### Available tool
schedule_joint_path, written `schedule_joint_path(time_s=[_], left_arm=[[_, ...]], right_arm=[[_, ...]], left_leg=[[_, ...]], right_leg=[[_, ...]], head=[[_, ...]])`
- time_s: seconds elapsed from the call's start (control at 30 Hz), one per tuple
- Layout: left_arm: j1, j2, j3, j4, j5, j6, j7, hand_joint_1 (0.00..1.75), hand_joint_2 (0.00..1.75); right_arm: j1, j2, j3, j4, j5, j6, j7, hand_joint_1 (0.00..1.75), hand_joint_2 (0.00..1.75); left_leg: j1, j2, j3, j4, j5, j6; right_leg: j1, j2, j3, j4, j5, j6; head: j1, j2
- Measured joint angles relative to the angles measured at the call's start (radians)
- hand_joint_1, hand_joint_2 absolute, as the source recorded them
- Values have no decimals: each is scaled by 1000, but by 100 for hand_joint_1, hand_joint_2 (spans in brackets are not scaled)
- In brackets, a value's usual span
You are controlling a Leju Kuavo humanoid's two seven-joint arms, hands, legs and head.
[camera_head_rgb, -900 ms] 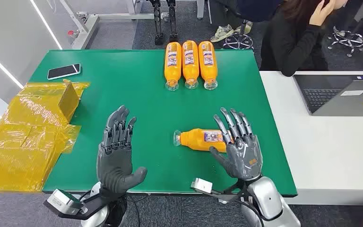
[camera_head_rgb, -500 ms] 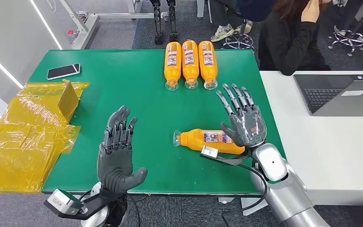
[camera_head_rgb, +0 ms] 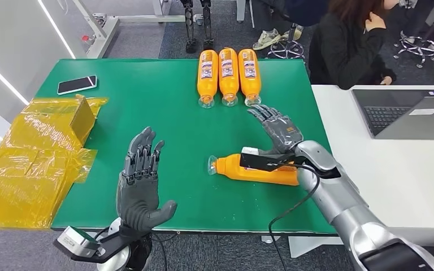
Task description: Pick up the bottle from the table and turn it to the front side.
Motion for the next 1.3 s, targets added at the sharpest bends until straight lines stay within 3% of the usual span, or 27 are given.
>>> schedule_joint_path(time_s=[0.23,0.63,1.07,1.3], left_arm=[[-7,3,0,19,0,-1,0,0,175],[-13,2,0,33,-5,-8,0,0,175],[-5,-2,0,34,-19,-20,0,0,175],[1,-3,0,34,-15,-21,0,0,175]], right_arm=[[-187,59,109,252,-23,279,-18,0,175],[-276,103,214,368,-42,427,6,0,175],[-306,117,354,409,-57,453,14,0,175],[-246,124,414,425,-60,435,5,0,175]], left_leg=[[1,0,-1,0,0,0],[0,1,-1,1,0,0],[1,1,4,1,0,0],[1,-3,5,1,0,1]], right_leg=[[0,0,-1,0,0,-1],[0,1,-1,0,0,0],[0,1,3,0,0,0],[0,-2,6,-1,-1,0]], head=[[0,0],[0,0],[0,0],[0,0]])
